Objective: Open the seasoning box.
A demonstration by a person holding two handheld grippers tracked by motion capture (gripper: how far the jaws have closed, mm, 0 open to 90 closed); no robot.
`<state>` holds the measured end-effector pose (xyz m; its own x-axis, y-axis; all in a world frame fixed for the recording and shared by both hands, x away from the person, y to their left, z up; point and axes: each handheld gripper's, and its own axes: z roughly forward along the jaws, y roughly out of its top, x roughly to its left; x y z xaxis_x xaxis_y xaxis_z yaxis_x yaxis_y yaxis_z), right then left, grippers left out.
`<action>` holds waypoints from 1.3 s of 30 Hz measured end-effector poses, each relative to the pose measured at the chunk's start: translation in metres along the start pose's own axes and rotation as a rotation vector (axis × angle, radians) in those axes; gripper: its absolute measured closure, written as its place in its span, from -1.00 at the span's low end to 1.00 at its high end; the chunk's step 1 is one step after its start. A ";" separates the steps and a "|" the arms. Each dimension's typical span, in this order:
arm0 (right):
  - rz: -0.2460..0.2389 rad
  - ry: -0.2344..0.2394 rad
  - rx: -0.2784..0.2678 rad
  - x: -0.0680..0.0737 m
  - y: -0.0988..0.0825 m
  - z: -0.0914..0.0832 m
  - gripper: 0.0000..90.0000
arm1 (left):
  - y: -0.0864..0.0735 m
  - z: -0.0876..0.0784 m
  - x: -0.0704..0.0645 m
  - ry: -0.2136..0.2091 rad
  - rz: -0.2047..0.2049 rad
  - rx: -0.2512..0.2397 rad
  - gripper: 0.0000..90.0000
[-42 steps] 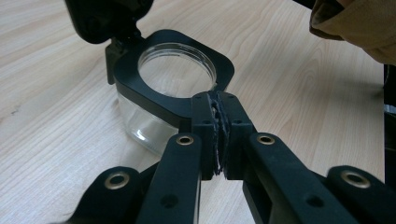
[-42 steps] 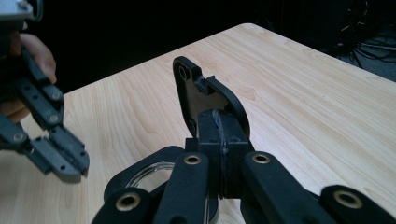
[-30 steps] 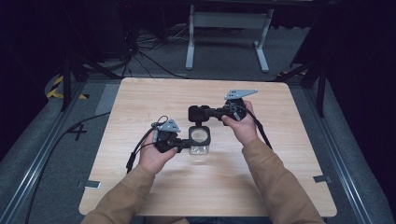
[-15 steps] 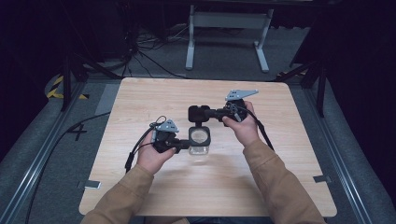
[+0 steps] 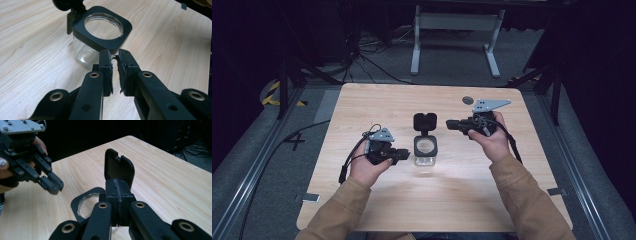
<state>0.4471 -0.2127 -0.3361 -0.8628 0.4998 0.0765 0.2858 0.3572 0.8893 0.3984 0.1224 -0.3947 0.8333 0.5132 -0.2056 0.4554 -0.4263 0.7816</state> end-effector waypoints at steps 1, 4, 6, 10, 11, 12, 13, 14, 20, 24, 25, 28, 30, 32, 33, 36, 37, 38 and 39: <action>0.001 -0.001 0.003 0.000 -0.001 -0.003 1.00 | 0.000 -0.001 0.000 0.004 -0.008 -0.002 0.80; -0.005 -0.011 0.021 0.000 -0.006 -0.014 1.00 | -0.001 -0.006 0.002 0.009 -0.007 -0.002 0.78; -0.008 -0.019 0.041 0.000 -0.010 -0.021 1.00 | -0.003 -0.009 0.002 0.016 -0.005 -0.003 0.77; 0.003 -0.042 0.081 -0.002 -0.023 -0.041 1.00 | -0.005 -0.017 0.005 0.029 -0.014 0.003 0.74; 0.009 -0.045 0.093 -0.002 -0.026 -0.044 0.99 | -0.006 -0.018 0.006 0.038 -0.012 0.000 0.74; 0.012 -0.058 0.122 -0.003 -0.033 -0.054 0.98 | -0.007 -0.021 0.006 0.045 -0.016 0.006 0.72; 0.012 -0.058 0.122 -0.003 -0.033 -0.054 0.98 | -0.008 -0.023 0.006 0.044 -0.020 0.014 0.72; 0.021 -0.066 0.153 -0.005 -0.042 -0.065 0.85 | -0.009 -0.025 0.007 0.048 -0.019 0.024 0.69; 0.048 -0.098 0.221 -0.007 -0.065 -0.090 0.63 | -0.018 -0.035 0.013 0.091 -0.032 0.080 0.67; 0.066 -0.157 0.289 -0.009 -0.086 -0.102 0.37 | -0.021 -0.037 0.016 0.111 -0.049 0.119 0.67; 0.070 -0.168 0.308 -0.010 -0.091 -0.104 0.33 | -0.025 -0.039 0.019 0.121 -0.060 0.139 0.66; 0.088 -0.193 0.339 -0.012 -0.105 -0.110 0.22 | -0.033 -0.041 0.024 0.147 -0.079 0.163 0.61; 0.107 -0.206 0.337 -0.015 -0.113 -0.112 0.17 | -0.040 -0.042 0.027 0.165 -0.094 0.183 0.60; 0.127 -0.230 0.350 -0.018 -0.123 -0.114 0.12 | -0.048 -0.041 0.031 0.168 -0.115 0.191 0.59; 0.131 -0.236 0.352 -0.019 -0.127 -0.114 0.09 | -0.048 -0.041 0.031 0.168 -0.115 0.191 0.58; 0.152 -0.247 0.370 -0.024 -0.140 -0.113 -0.05 | -0.057 -0.043 0.039 0.155 -0.143 0.203 0.55; 0.161 -0.252 0.371 -0.026 -0.145 -0.111 -0.05 | -0.058 -0.042 0.040 0.158 -0.144 0.202 0.54; 0.163 -0.255 0.369 -0.027 -0.148 -0.110 -0.05 | -0.059 -0.042 0.041 0.157 -0.145 0.208 0.53; 0.159 -0.259 0.370 -0.028 -0.152 -0.108 -0.05 | -0.059 -0.042 0.042 0.156 -0.140 0.213 0.51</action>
<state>0.3827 -0.3659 -0.4246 -0.6771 0.7347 0.0421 0.5761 0.4937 0.6515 0.3933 0.2001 -0.4252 0.7069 0.6794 -0.1968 0.6318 -0.4814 0.6075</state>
